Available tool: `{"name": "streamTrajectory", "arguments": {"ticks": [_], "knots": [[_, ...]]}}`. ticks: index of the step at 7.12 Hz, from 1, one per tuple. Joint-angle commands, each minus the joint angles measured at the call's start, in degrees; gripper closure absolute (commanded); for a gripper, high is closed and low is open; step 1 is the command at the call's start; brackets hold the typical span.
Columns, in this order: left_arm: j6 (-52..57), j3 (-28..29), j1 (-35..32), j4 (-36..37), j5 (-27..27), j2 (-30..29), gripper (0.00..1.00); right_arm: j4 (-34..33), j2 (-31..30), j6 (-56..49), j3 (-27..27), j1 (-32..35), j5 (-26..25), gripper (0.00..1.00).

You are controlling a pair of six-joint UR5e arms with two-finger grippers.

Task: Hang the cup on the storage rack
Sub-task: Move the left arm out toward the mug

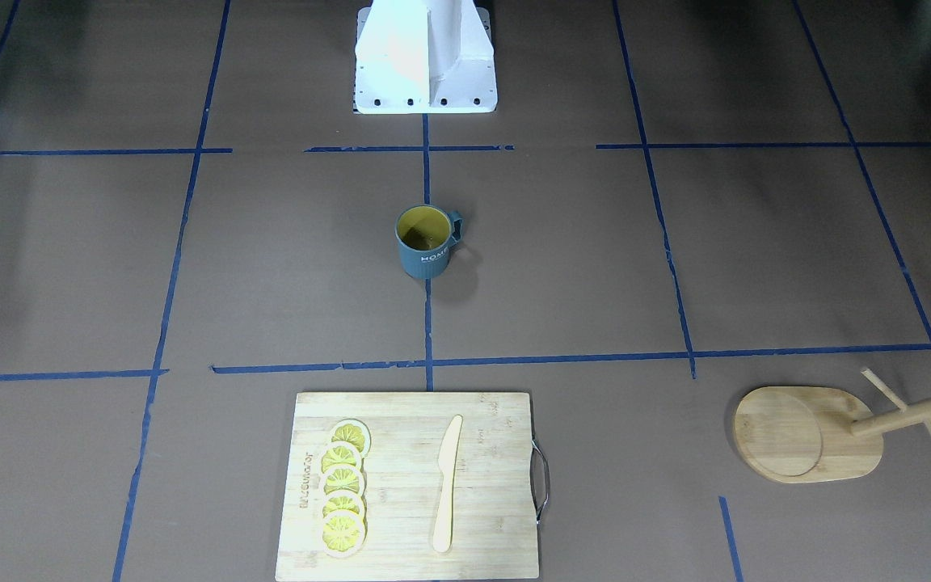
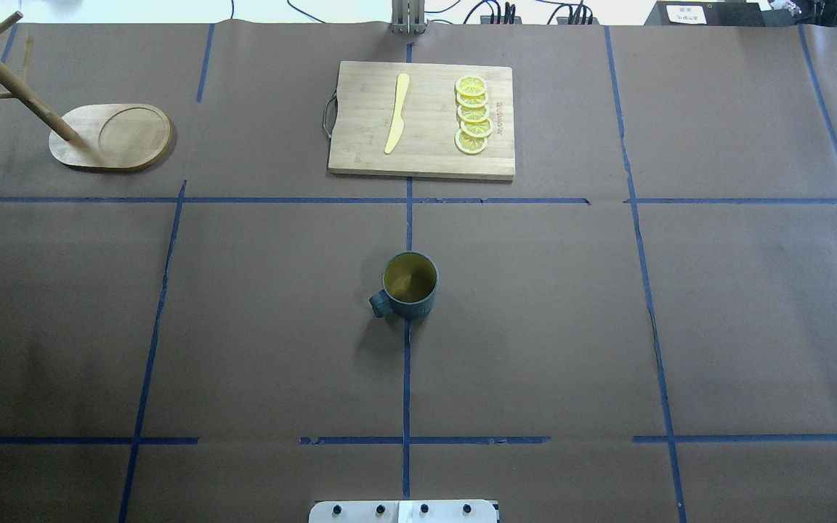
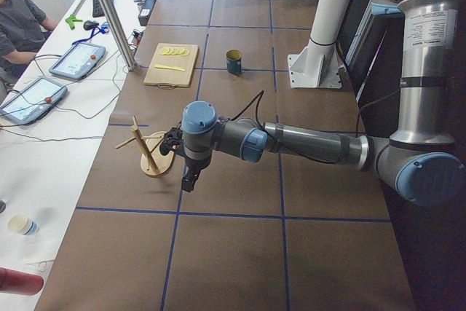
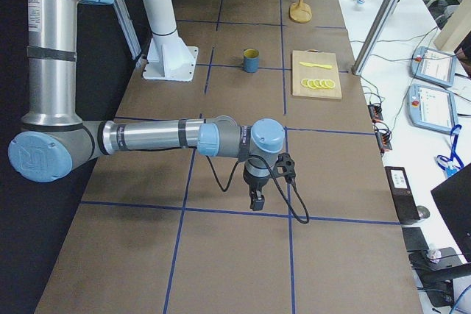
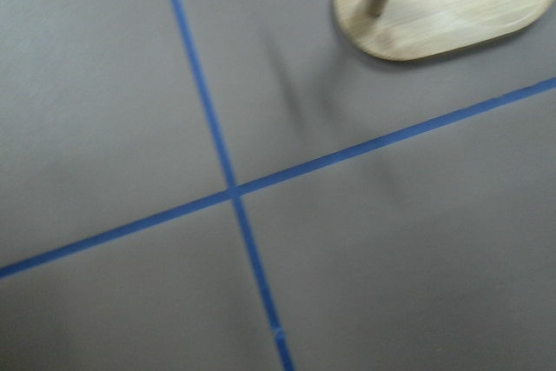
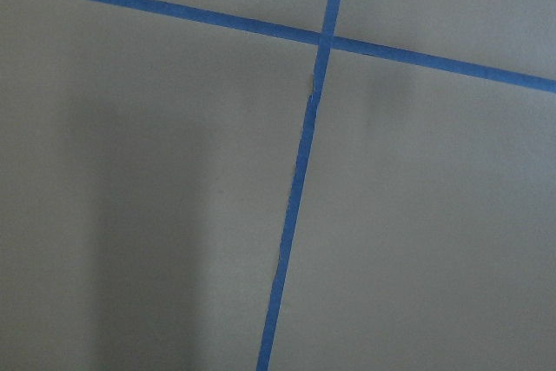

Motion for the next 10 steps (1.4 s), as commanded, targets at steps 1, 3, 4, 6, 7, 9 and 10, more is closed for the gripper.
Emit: {"name": "streamTrajectory", "arguments": {"ticks": [1, 3, 4, 6, 7, 9, 10], "knots": [[-0.5, -0.6, 1.2, -16.5, -6.1, -0.2, 0.0, 0.1, -0.6, 1.1, 1.7, 0.0, 0.1, 0.0], [-3.7, -0.6, 8.4, -30.2, -9.8, -0.1, 0.0, 0.1, -0.5, 1.1, 1.9, 0.0, 0.1, 0.0], [-7.5, -0.3, 12.1, -38.4, -8.9, -1.0, 0.0, 0.1, -0.4, 1.2, 2.0, 0.0, 0.1, 0.0], [-15.7, -0.3, 22.1, -45.6, -1.2, -5.8, 0.0, 0.1, -0.4, 1.2, 2.1, 0.0, 0.1, 0.0], [-20.2, -0.4, 29.3, -49.1, 6.9, -7.8, 0.0, 0.1, -0.4, 1.3, 2.2, 0.0, 0.1, 0.0], [-23.8, -0.5, 42.4, -54.1, 25.2, -9.4, 0.0, 0.0, -0.4, 1.3, 2.1, -0.1, 0.1, 0.0], [-24.0, -0.2, 48.6, -54.5, 32.8, -10.7, 0.0, 0.1, -0.4, 1.4, 2.2, 0.0, 0.1, 0.0]]}}
